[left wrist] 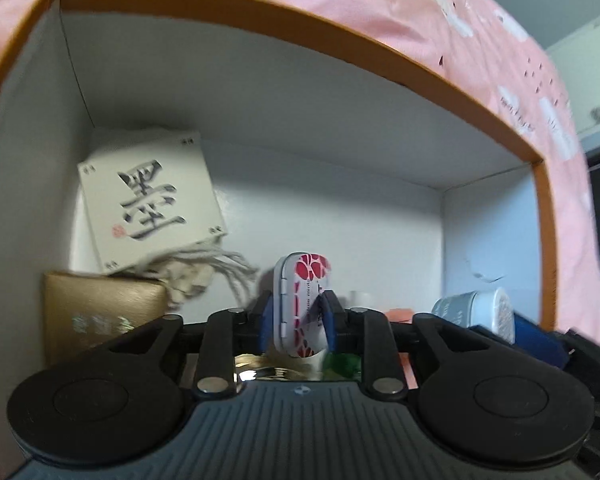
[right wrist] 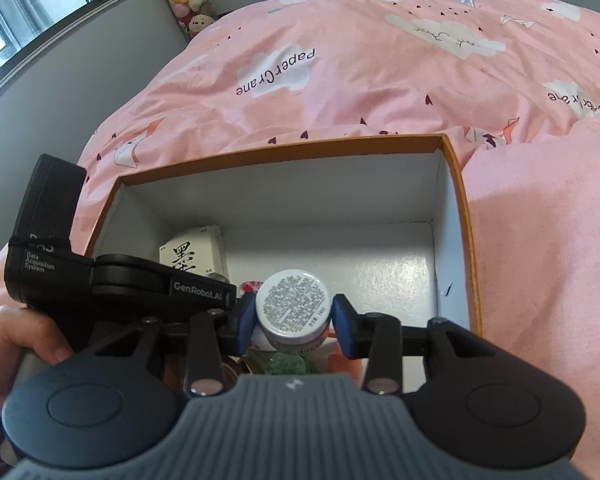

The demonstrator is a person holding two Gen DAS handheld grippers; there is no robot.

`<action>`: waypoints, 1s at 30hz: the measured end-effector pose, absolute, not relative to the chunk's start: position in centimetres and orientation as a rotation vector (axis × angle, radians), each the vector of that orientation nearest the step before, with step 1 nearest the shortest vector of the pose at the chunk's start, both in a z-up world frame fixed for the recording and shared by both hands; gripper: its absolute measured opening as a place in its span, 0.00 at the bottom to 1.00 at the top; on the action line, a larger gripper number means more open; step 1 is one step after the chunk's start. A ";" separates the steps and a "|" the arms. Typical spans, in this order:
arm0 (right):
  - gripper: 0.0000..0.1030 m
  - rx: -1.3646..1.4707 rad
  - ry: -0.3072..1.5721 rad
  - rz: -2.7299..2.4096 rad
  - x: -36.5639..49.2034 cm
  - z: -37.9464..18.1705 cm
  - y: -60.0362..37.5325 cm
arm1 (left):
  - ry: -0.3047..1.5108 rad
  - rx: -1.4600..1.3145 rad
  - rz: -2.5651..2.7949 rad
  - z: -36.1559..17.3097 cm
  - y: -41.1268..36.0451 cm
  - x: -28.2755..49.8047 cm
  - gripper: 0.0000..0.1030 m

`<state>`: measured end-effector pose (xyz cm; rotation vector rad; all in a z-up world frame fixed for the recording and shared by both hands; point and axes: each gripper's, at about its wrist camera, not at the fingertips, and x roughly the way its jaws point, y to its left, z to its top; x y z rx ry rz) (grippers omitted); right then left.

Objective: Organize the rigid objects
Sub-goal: 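Release the mint tin in the box with the left tool while the right tool lowers the jar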

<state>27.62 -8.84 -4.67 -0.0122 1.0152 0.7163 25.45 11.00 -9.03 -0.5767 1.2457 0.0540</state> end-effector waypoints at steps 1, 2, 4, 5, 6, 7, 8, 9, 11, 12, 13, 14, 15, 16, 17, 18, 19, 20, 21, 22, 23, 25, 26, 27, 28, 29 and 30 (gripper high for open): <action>0.40 -0.014 1.016 0.717 27.6 -4.7 -8.8 | 1.252 -0.546 0.059 -8.9 10.8 25.4 0.30; 0.40 -0.015 1.017 0.719 27.6 -4.8 -8.7 | 1.258 -0.515 0.066 -8.9 10.6 25.4 0.31; 0.40 -0.018 1.019 0.723 27.5 -4.8 -8.5 | 1.257 -0.484 0.073 -8.4 10.3 25.2 0.33; 0.40 -0.021 1.021 0.725 27.5 -4.9 -8.3 | 1.247 -0.481 0.067 -8.1 10.5 24.8 0.33; 0.40 -0.025 1.021 0.728 27.4 -4.8 -8.2 | 1.229 -0.480 0.064 -7.5 10.7 24.4 0.33; 0.40 -0.030 1.021 0.735 27.3 -4.8 -7.9 | 1.206 -0.473 0.067 -6.8 11.0 24.0 0.33; 0.40 -0.035 1.022 0.743 27.2 -4.8 -7.7 | 1.179 -0.452 0.079 -6.0 11.4 23.4 0.33; 0.40 -0.039 1.023 0.751 27.1 -4.8 -7.4 | 1.157 -0.418 0.092 -5.3 11.8 23.1 0.33; 0.40 -0.051 1.030 0.779 26.9 -4.9 -6.5 | 1.130 -0.331 0.118 -4.2 12.1 22.3 0.33; 0.40 -0.054 1.038 0.797 26.8 -5.0 -5.9 | 1.121 -0.299 0.128 -3.8 12.2 22.0 0.30; 0.40 -0.053 1.046 0.812 26.7 -5.1 -5.3 | 1.110 -0.289 0.115 -3.4 12.5 21.6 0.30; 0.40 -0.050 1.057 0.828 26.6 -5.3 -4.8 | 1.101 -0.301 0.100 -3.1 12.7 21.4 0.29; 0.40 -0.044 1.073 0.842 26.6 -5.6 -4.1 | 1.088 -0.320 0.092 -2.9 13.0 21.2 0.29; 0.40 -0.044 1.087 0.852 26.6 -5.8 -3.6 | 1.074 -0.326 0.086 -2.6 13.1 21.0 0.29; 0.40 -0.051 1.098 0.860 26.6 -6.1 -2.9 | 1.056 -0.325 0.088 -2.3 13.1 20.8 0.29; 0.39 -0.063 1.112 0.865 26.6 -6.5 -2.3 | 1.033 -0.327 0.092 -2.2 13.1 20.9 0.30; 0.39 -0.073 1.121 0.867 26.6 -6.9 -1.7 | 1.016 -0.334 0.097 -2.0 13.3 20.8 0.30; 0.39 -0.083 1.129 0.871 26.7 -7.2 -1.2 | 1.009 -0.348 0.104 -2.0 13.6 20.8 0.30; 0.40 -0.090 1.138 0.872 26.6 -7.5 -0.8 | 1.006 -0.360 0.111 -2.0 13.8 20.8 0.30; 0.40 -0.096 1.145 0.873 26.7 -7.8 -0.3 | 1.005 -0.364 0.113 -2.0 14.0 20.8 0.30; 0.39 -0.103 1.149 0.874 26.6 -8.1 0.0 | 1.006 -0.363 0.119 -2.0 14.0 20.9 0.30; 0.40 -0.117 1.157 0.870 26.7 -8.6 0.7 | 1.007 -0.358 0.131 -2.1 14.2 20.6 0.30; 0.40 -0.125 1.161 0.868 26.8 -8.9 1.0 | 1.006 -0.356 0.132 -2.1 14.2 20.6 0.30; 0.40 -0.131 1.169 0.867 26.9 -9.2 1.3 | 1.002 -0.351 0.132 -2.1 14.2 20.5 0.30; 0.40 -0.134 1.178 0.868 27.0 -9.5 1.6 | 1.000 -0.344 0.132 -2.2 14.1 20.5 0.30; 0.40 -0.138 1.187 0.868 27.0 -9.8 1.8 | 0.999 -0.341 0.131 -2.2 14.1 20.4 0.30; 0.40 -0.144 1.197 0.866 27.0 -10.1 2.0 | 1.001 -0.340 0.129 -2.3 14.1 20.4 0.31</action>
